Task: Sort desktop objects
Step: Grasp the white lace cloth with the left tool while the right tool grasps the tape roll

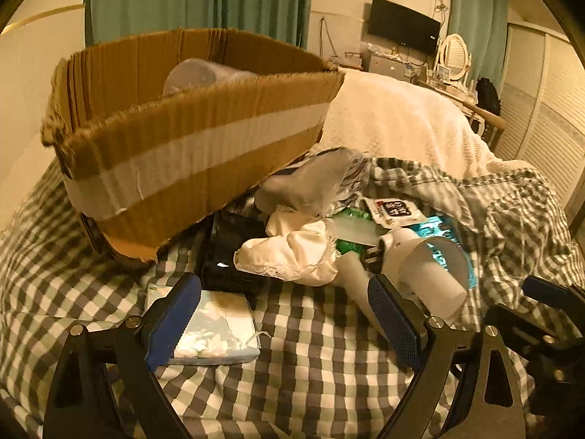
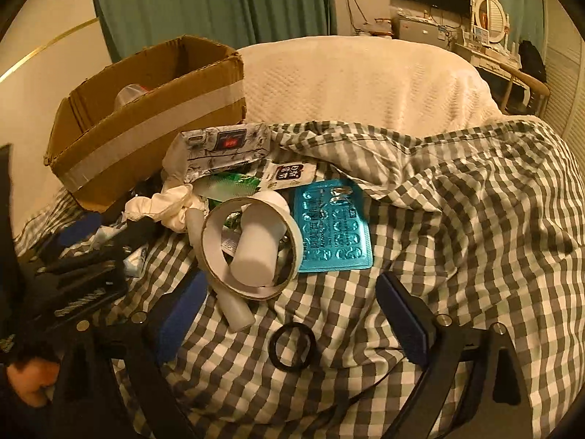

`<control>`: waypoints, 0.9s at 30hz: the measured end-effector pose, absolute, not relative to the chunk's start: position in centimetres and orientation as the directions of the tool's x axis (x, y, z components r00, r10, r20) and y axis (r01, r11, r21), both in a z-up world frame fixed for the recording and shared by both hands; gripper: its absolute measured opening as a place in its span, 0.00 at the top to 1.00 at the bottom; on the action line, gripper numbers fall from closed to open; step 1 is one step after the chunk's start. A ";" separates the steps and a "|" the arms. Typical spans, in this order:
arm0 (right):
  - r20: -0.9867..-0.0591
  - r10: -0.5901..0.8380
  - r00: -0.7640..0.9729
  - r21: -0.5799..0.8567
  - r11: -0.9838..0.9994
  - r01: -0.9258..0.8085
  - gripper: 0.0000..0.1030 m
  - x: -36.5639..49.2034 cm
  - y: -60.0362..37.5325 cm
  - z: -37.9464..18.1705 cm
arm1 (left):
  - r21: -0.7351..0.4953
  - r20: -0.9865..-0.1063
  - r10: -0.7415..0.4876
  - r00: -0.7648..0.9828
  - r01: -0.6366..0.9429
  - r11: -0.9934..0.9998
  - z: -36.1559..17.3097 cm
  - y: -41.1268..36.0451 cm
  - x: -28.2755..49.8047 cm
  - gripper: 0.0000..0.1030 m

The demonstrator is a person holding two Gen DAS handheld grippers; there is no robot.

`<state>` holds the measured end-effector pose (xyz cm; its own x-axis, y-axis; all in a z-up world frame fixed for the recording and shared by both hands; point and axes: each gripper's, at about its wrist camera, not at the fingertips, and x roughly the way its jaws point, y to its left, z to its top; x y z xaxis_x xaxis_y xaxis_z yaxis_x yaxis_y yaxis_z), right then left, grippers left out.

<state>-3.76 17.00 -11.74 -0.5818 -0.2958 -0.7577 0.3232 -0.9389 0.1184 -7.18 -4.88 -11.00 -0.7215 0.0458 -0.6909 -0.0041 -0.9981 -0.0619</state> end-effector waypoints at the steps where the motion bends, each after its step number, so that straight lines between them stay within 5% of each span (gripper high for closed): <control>1: -0.759 -0.296 -0.579 0.122 -0.939 0.321 0.08 -3.8 17.1 -11.8 | -0.061 -0.690 0.043 -0.722 -0.001 -0.998 -11.1 -4.9 -7.4 0.08; 7: -0.782 -0.277 -0.559 0.122 -0.947 0.298 0.08 -4.3 17.1 -12.4 | -0.078 -0.711 0.058 -0.701 -0.004 -0.997 -12.4 -4.9 -9.8 0.13; 9: -0.789 -0.261 -0.556 0.105 -0.949 0.297 0.08 -4.3 16.8 -12.7 | -0.072 -0.729 0.056 -0.683 -0.005 -0.997 -13.0 -4.9 -10.1 0.47; 17: -0.802 -0.241 -0.547 0.075 -0.948 0.309 0.08 -4.2 16.0 -13.5 | -0.110 -0.719 0.108 -0.687 -0.041 -0.993 -12.8 -5.3 -9.6 0.88; 27: -0.785 -0.265 -0.560 0.064 -0.934 0.352 0.05 -3.9 14.2 -13.6 | -0.153 -0.719 0.140 -0.681 -0.042 -0.987 -11.6 -6.0 -7.3 0.88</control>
